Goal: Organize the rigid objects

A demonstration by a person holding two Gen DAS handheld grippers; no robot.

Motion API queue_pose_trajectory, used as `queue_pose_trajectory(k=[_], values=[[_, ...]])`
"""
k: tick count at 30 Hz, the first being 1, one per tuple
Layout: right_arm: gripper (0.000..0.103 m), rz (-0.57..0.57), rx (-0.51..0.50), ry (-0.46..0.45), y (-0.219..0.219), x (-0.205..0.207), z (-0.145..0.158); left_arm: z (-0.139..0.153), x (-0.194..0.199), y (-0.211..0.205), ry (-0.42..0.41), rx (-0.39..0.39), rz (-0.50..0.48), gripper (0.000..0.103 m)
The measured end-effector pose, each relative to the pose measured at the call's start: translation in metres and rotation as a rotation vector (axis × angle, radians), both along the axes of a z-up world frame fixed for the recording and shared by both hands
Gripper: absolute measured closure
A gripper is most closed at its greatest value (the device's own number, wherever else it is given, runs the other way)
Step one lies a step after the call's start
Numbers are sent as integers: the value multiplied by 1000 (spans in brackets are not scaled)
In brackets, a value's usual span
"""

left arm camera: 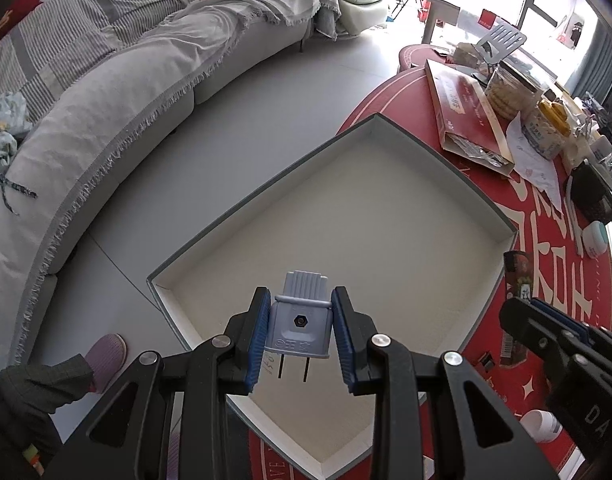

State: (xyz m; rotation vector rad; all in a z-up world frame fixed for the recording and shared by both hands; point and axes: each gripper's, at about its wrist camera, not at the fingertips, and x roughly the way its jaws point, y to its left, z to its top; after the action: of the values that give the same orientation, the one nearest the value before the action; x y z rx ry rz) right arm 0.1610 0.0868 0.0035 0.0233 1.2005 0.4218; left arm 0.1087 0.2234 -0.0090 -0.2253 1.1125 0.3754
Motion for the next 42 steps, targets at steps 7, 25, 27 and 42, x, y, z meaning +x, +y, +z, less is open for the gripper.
queue_pose_trajectory(k=[7, 25, 27, 42], values=[[78, 2, -4, 1, 3, 2, -3, -1, 2, 2, 2, -2, -1, 70], [78, -4, 15, 7, 12, 23, -9, -8, 15, 9, 13, -12, 10, 70], [78, -9, 19, 11, 13, 25, -10, -10, 17, 9, 16, -9, 10, 70], [78, -12, 19, 17, 17, 39, -23, -19, 28, 11, 32, -2, 15, 70]])
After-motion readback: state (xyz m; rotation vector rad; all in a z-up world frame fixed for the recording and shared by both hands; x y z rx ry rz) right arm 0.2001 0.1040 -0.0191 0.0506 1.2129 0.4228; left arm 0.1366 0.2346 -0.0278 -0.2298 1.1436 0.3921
